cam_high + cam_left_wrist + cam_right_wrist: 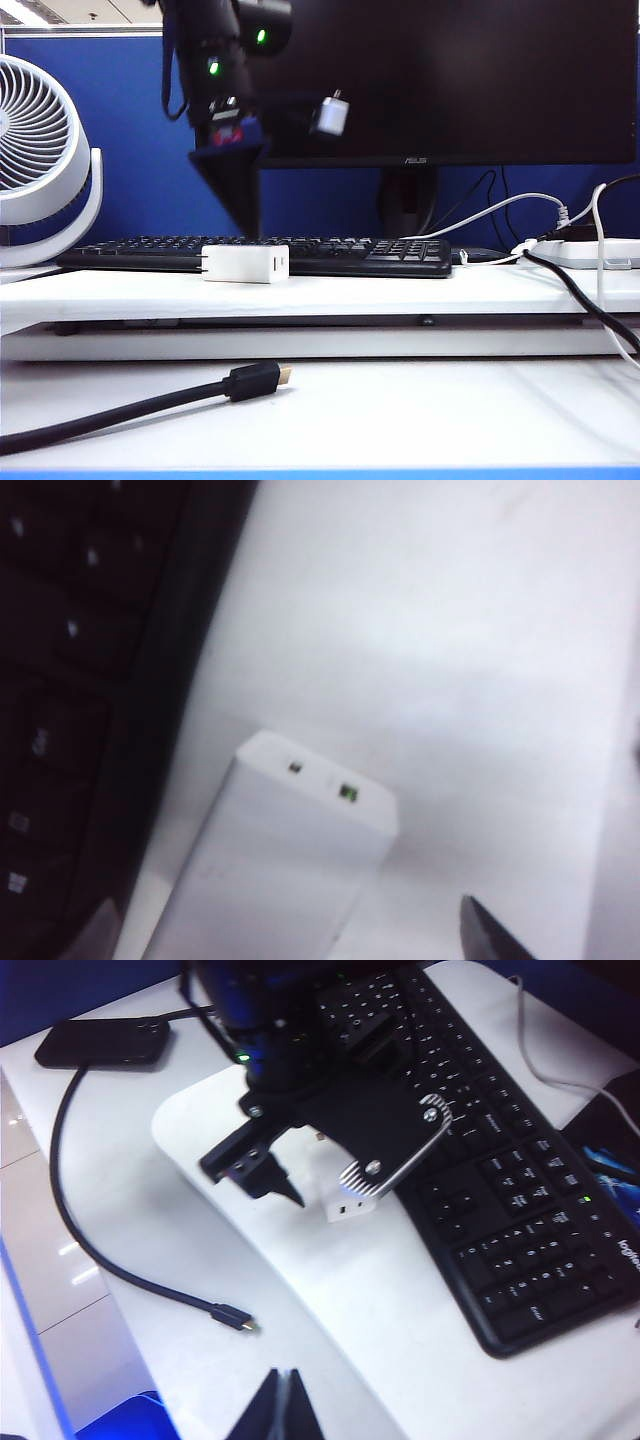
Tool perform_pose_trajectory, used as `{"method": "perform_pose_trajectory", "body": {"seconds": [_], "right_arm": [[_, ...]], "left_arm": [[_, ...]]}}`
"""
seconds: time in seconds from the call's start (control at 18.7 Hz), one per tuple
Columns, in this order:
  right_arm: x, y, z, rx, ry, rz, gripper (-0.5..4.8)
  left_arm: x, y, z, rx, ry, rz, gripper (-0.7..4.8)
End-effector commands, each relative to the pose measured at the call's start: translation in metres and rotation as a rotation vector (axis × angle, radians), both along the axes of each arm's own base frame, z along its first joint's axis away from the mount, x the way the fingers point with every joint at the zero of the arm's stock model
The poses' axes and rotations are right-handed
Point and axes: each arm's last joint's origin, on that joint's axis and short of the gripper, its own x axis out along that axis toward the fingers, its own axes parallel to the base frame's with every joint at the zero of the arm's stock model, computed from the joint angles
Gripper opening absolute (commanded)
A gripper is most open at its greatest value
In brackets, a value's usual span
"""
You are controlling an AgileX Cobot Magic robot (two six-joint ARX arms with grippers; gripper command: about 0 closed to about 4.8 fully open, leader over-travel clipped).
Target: Pick up the Type-C charging cable and the charging base, insert one end of the Type-C charger into the corresponding slot on the base, and finally place the plugged-in charger back on the table.
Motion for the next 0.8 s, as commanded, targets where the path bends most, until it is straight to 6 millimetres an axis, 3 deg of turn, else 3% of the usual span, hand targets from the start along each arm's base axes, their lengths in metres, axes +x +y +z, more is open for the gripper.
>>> {"method": "perform_pose_trajectory", "body": {"seconds": [0.05,0.53,0.8], "right_arm": [[-0.001,0.0,0.003,0.016,-0.011,0.012,-0.05],[-0.001,0.0,0.003,0.015,-0.011,0.012,-0.05],[-0.001,0.0,0.003,0.016,-0.012,0.012,-0.05]], "left_arm": [[0.005,0.004,-0.002,-0.033,0.019,-0.002,4.79],[0.015,-0.003,-0.033,-0.012,0.096,-0.001,4.78],[0.015,-0.001,-0.034,0.038,0.079,0.01,4.63]]}}
